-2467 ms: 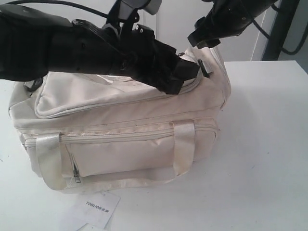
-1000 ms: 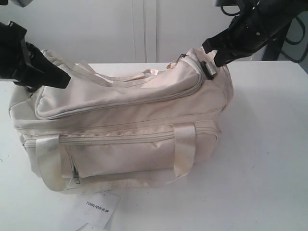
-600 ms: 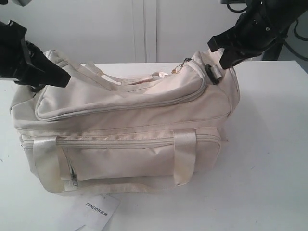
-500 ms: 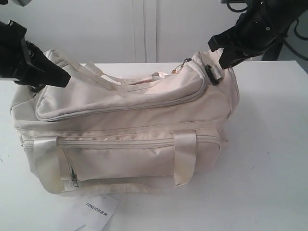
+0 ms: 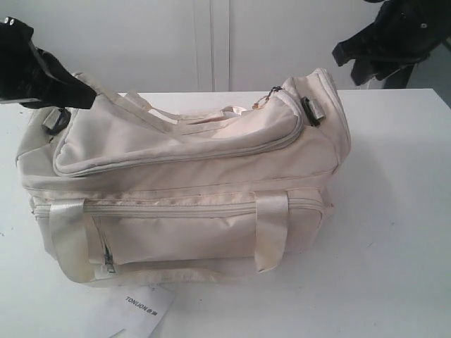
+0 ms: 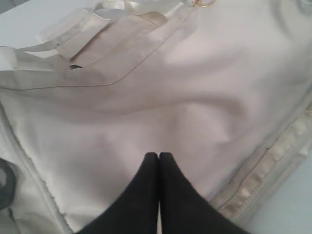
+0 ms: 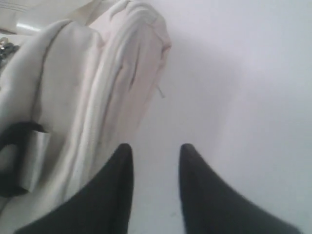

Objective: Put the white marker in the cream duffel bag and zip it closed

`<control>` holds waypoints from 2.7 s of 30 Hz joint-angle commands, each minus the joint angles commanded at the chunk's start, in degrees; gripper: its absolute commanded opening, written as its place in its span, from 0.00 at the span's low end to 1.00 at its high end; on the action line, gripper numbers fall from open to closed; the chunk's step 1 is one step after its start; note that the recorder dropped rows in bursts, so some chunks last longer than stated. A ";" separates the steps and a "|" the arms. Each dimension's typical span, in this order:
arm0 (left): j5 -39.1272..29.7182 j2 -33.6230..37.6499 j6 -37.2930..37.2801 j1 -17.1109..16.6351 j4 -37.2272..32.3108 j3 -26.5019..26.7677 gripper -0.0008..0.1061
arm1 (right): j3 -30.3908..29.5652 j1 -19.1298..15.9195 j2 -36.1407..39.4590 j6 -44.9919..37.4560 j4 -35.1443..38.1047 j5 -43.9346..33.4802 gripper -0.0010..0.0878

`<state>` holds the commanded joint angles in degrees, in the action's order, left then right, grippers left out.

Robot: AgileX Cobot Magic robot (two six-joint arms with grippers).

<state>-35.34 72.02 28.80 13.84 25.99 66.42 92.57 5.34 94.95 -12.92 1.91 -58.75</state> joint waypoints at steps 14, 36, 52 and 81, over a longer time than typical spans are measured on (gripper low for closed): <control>-1.32 0.00 -13.92 -3.80 -14.61 0.99 0.01 | -7.67 -8.90 -6.24 1.33 0.15 5.25 0.01; 4.80 -15.93 -13.99 -6.86 -18.01 -7.23 0.01 | -25.74 -10.00 -30.68 1.33 -0.39 23.66 0.01; 9.14 -29.84 -15.36 -6.18 -17.54 -16.61 0.01 | -36.39 -8.68 -47.59 1.12 0.16 31.24 0.01; 16.91 -49.11 -18.97 -4.87 -17.08 -33.22 0.01 | -56.47 -5.30 -70.07 0.04 0.16 39.02 0.01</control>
<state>-18.42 22.91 9.84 8.97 8.92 33.20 36.10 0.05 24.88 -12.89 2.07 -19.73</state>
